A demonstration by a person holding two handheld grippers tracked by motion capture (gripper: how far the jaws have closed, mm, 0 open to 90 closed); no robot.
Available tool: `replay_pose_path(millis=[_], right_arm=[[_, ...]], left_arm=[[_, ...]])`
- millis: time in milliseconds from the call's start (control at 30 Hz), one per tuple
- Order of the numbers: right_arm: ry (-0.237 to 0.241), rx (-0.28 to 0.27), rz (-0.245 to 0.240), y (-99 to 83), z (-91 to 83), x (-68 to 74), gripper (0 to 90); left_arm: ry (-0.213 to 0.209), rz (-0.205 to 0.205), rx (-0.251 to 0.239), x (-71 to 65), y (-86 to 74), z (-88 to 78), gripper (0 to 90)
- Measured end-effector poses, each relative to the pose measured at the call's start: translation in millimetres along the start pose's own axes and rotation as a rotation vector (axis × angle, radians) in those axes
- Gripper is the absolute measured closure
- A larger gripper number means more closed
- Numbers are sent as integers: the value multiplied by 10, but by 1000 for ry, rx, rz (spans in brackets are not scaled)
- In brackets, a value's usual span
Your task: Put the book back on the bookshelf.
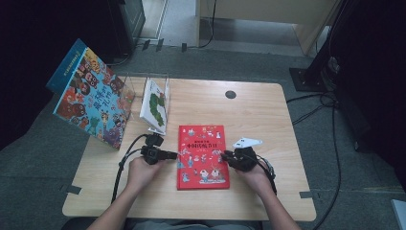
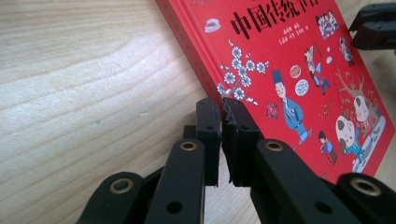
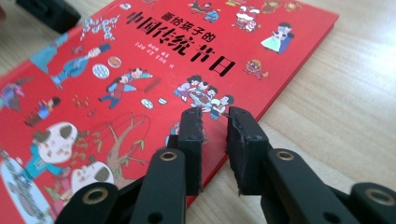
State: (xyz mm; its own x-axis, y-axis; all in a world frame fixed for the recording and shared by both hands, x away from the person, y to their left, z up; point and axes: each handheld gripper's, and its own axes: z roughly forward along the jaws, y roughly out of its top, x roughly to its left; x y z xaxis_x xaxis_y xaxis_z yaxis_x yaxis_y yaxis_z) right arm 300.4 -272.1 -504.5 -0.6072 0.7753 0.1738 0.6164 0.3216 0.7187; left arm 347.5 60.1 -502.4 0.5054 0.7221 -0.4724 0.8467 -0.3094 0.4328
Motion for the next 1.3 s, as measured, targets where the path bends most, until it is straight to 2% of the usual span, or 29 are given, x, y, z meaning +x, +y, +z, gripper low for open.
replay_pose_path(millis=[67,200,333,500,633,733,833,967,1133,1300], right_arm=[[14,24,72,19,-15,-43,705],[31,75,153,15,-29,-124,689],[51,127,195,71,-16,-152,689],[83,191,298,133,16,-212,672],[90,217,327,186,60,-222,661],[73,234,347,236,88,-226,661],[77,264,433,277,117,-257,659],[75,292,499,325,148,-275,662],[54,320,540,372,166,-261,656],[40,343,546,422,163,-239,652]], left_arm=[[-2,0,-1,-11,-5,6,844],[3,3,-1,-20,-8,5,843],[7,8,1,-32,-9,7,863],[9,5,0,-34,-9,8,867],[13,3,-5,-42,-11,9,871],[12,-1,-7,-41,-13,10,872],[10,-8,-11,-45,-18,10,873],[4,-12,-15,-48,-23,10,883],[1,-19,-21,-51,-32,12,894],[1,-22,-24,-49,-40,12,898]])
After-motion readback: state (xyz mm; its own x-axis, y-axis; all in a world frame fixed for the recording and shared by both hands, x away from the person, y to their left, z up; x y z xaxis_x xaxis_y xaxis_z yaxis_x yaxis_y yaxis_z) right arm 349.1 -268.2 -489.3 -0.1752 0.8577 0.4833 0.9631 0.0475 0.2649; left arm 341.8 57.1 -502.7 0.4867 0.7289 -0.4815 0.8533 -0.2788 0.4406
